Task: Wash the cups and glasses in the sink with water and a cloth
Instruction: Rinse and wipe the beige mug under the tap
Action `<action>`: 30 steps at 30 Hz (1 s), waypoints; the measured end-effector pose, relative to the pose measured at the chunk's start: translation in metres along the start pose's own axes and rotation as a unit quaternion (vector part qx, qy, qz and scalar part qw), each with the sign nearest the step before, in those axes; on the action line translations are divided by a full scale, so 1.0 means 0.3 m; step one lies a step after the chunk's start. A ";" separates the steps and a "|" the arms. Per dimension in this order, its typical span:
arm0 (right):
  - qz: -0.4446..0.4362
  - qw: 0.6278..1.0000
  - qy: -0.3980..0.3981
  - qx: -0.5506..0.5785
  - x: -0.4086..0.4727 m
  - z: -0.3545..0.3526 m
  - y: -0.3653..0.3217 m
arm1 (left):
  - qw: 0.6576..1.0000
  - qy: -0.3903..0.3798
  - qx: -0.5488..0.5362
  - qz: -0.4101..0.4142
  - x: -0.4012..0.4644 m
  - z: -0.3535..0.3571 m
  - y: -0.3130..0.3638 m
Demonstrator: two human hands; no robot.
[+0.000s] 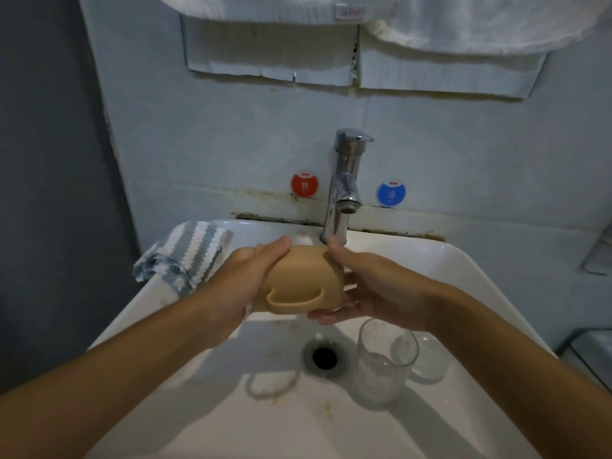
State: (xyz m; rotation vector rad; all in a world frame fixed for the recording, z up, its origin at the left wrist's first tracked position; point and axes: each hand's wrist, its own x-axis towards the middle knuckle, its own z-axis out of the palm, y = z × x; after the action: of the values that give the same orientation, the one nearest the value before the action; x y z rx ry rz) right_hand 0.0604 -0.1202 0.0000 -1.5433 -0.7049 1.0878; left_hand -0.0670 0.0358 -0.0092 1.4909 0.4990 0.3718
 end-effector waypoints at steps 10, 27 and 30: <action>-0.084 0.993 0.048 -0.074 0.017 -0.006 0.006 | 0.978 -0.056 -0.172 -0.104 -0.009 -0.034 0.029; -0.142 0.966 0.123 -0.180 0.020 0.011 0.014 | 0.918 0.283 0.092 0.261 0.011 -0.044 0.012; -0.154 0.965 0.121 -0.176 0.012 0.033 0.015 | 0.903 0.167 0.200 0.340 -0.001 -0.016 -0.035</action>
State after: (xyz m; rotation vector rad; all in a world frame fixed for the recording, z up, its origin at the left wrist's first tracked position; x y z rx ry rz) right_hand 0.0524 -0.1139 -0.0054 -1.7561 -0.9661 0.5499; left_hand -0.0707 0.0391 -0.0197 1.9993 0.3141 1.1456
